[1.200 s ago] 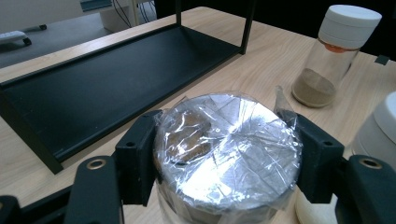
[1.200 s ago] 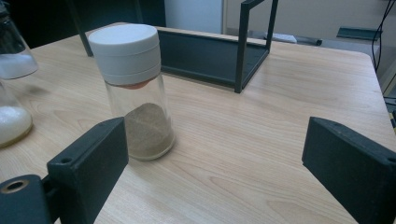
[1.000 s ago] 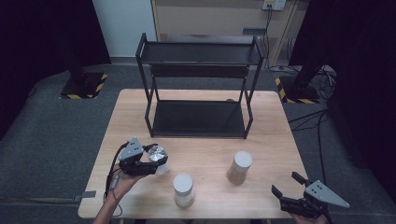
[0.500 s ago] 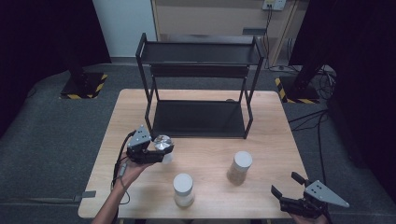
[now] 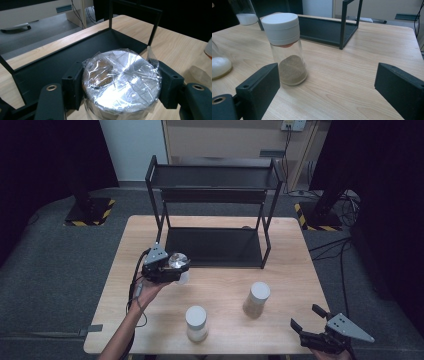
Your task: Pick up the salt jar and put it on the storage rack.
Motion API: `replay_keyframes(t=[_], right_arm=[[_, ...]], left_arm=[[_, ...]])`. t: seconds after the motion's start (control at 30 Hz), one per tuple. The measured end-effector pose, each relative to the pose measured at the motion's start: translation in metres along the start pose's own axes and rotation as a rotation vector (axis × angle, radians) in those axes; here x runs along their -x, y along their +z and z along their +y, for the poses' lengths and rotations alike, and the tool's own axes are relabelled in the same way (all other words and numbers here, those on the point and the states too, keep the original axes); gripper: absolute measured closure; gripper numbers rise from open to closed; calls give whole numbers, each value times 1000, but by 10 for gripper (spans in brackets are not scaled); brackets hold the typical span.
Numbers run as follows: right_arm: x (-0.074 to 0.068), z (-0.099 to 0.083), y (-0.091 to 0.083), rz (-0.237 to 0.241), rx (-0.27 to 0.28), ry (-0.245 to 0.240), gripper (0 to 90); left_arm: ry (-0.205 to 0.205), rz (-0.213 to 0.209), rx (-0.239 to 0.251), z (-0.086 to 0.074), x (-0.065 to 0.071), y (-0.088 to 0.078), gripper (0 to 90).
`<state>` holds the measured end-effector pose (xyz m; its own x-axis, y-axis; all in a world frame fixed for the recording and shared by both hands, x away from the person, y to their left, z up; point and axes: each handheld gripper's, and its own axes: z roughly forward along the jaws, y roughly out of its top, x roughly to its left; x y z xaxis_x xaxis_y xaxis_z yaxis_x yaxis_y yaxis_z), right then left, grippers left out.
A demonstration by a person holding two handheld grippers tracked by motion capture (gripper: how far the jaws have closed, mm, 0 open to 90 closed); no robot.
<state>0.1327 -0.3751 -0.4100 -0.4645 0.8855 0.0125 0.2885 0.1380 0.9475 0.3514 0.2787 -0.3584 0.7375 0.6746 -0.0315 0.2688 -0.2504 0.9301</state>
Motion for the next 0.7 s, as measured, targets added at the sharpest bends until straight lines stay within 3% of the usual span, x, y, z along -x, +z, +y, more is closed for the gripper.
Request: replay_keyframes(t=[0.7], right_arm=[[1, 0, 0, 7, -1, 2, 63]], left_arm=[[-53, 111, -1, 15, -11, 40, 334]])
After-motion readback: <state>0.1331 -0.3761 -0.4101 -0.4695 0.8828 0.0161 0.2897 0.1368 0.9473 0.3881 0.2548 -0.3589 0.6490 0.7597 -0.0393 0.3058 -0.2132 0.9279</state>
